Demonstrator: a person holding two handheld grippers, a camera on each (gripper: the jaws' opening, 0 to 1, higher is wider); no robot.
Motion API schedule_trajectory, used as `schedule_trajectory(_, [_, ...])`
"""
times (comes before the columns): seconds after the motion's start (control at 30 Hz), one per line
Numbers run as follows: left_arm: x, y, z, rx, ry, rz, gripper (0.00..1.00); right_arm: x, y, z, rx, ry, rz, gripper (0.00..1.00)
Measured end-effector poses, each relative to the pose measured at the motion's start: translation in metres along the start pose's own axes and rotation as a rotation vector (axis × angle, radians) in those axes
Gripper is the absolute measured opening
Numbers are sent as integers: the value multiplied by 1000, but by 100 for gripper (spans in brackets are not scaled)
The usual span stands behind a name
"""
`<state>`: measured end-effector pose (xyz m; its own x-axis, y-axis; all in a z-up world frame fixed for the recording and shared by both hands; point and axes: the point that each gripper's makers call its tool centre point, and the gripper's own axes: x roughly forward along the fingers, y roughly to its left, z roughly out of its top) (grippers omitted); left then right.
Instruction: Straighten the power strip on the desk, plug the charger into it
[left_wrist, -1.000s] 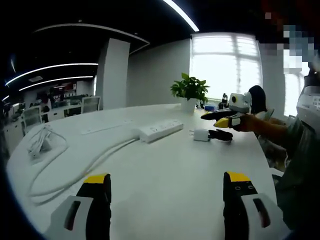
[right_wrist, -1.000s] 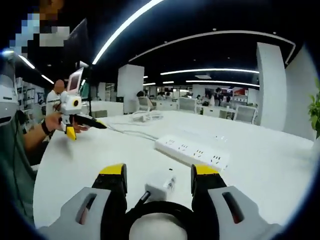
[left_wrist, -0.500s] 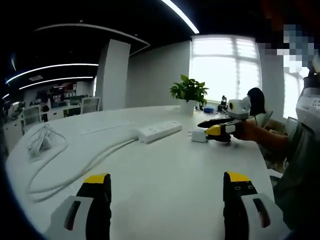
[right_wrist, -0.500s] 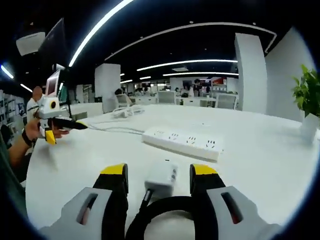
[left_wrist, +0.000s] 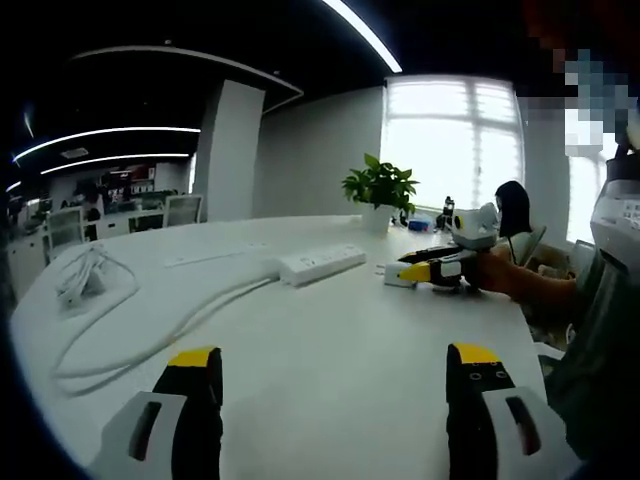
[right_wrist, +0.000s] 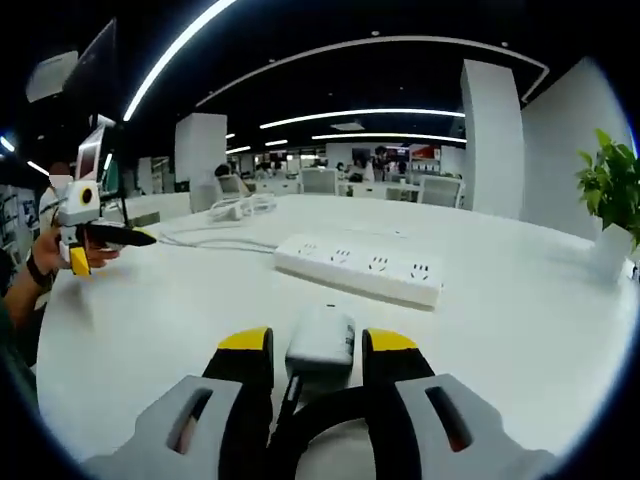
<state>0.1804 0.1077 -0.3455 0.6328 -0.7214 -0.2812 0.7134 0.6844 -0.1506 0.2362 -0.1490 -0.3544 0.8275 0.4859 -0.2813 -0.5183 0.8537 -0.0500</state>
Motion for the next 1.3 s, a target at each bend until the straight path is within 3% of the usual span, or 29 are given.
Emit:
schedule_trajectory(0.33, [1,-2,1,-1,-8,-12,95,9,-1,-2,-32,33,-10,37])
schedule_trajectory(0.5, [0,-4,0,-8,-13,-22,96,9,-4,-2,-51,34,-36,30])
schedule_trajectory(0.87, [-2,-1,-4,-10,0,-16,96,10,-3,-3,-108,21,-54,29])
schedule_trajectory(1.17, [-4,-2,-5,-3,7,-12,95,9,0,-2,-176,10,1,28])
schedule_trajectory(1.3, [-5,-1,-4,2,10,-7,95,10,2,-4,-156,32,119,27])
